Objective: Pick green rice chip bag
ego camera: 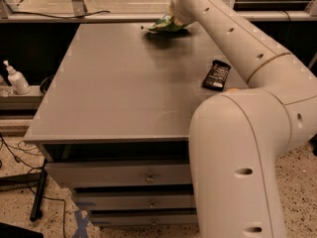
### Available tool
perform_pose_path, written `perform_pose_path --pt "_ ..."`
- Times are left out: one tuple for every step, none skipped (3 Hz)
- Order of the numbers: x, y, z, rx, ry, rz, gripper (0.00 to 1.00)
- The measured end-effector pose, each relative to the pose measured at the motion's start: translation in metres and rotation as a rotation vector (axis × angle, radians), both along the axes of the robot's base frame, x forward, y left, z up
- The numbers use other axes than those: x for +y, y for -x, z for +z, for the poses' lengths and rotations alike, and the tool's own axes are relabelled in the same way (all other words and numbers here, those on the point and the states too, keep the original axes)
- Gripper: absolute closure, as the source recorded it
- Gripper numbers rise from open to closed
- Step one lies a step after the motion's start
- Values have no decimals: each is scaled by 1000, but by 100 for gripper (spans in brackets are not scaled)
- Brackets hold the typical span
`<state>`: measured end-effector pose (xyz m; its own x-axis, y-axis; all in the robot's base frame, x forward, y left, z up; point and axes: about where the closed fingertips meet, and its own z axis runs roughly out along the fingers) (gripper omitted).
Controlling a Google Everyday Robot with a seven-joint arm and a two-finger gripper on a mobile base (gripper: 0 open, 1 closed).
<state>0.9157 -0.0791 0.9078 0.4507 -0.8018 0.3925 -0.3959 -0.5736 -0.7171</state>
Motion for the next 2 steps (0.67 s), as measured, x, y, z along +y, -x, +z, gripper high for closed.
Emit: perform_pose_path --pt "3 8 13 -14 -33 -2 100" --pt "8 33 25 5 -105 -5 100"
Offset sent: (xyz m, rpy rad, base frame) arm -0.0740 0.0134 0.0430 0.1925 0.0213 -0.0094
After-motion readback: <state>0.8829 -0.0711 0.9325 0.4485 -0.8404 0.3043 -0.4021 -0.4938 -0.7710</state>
